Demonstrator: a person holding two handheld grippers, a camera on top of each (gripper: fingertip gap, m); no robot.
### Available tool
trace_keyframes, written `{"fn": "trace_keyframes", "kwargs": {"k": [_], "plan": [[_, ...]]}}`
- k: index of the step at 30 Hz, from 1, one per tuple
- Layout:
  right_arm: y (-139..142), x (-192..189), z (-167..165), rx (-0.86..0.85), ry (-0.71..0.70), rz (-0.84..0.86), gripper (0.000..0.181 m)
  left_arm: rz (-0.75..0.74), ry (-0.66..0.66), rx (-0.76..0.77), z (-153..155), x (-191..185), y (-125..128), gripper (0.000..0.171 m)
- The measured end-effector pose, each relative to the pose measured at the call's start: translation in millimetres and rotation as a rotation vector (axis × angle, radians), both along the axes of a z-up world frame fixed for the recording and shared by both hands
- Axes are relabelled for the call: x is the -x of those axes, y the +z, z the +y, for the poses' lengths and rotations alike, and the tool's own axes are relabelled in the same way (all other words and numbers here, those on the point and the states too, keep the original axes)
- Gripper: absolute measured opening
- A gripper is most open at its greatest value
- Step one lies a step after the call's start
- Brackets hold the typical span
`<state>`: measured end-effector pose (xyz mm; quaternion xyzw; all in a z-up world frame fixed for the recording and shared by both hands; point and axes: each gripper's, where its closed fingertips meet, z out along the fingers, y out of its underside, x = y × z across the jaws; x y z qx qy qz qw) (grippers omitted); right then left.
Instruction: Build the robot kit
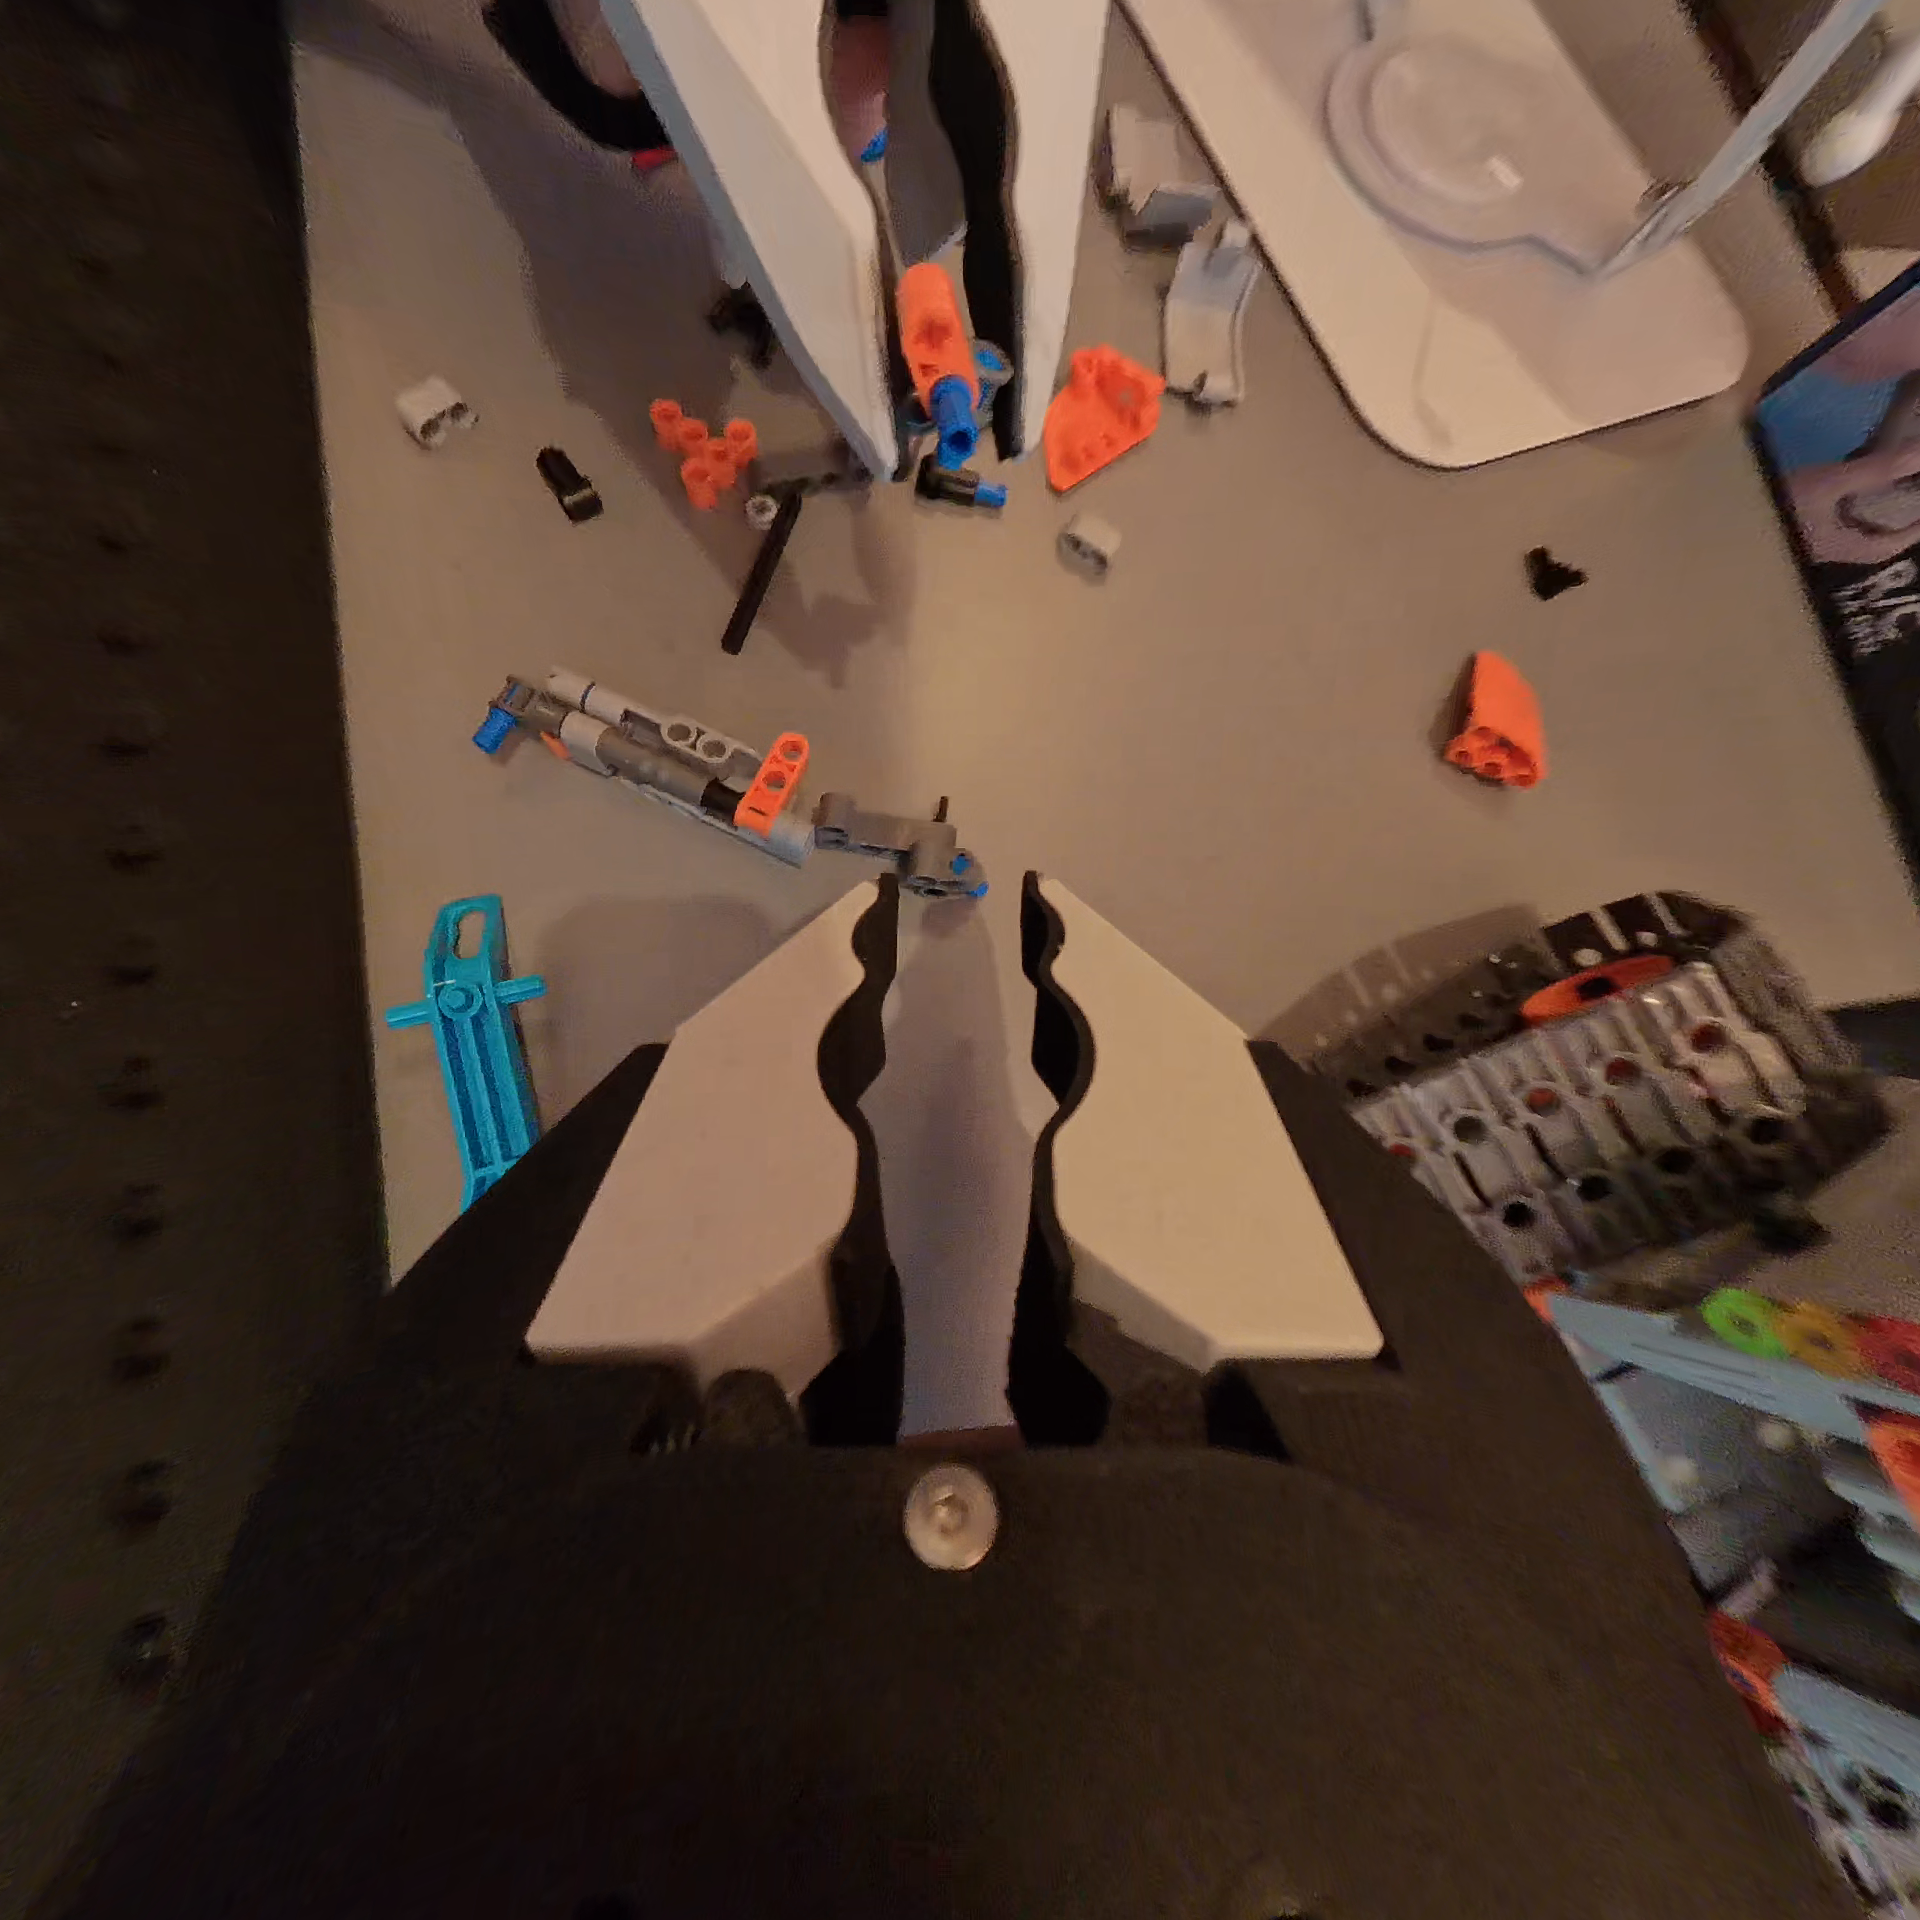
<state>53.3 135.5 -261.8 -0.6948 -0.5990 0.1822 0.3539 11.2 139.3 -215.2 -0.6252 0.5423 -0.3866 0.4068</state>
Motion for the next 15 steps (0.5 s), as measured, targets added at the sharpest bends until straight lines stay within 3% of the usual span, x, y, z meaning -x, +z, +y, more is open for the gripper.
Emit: {"fn": "trace_keyframes", "kwargs": {"k": [9, 10, 15], "plan": [[-28.5, 11.0, 6.5, -0.038, 0.054, -0.099, 0.021, -0.037, -0.022, 0.080, 0.9, -2.8, -4.4, 0.015], [-29.1, 13.1, 6.3, -0.042, 0.063, -0.090, 0.015, -0.046, -0.025, 0.087, 0.7, -3.0, -3.4, 0.014], [-14.5, 14.3, 11.2, -0.039, 0.042, -0.001, 0.013, -0.093, -0.034, 0.106, 1.0, -1.3, 3.2, 0.015]]}}
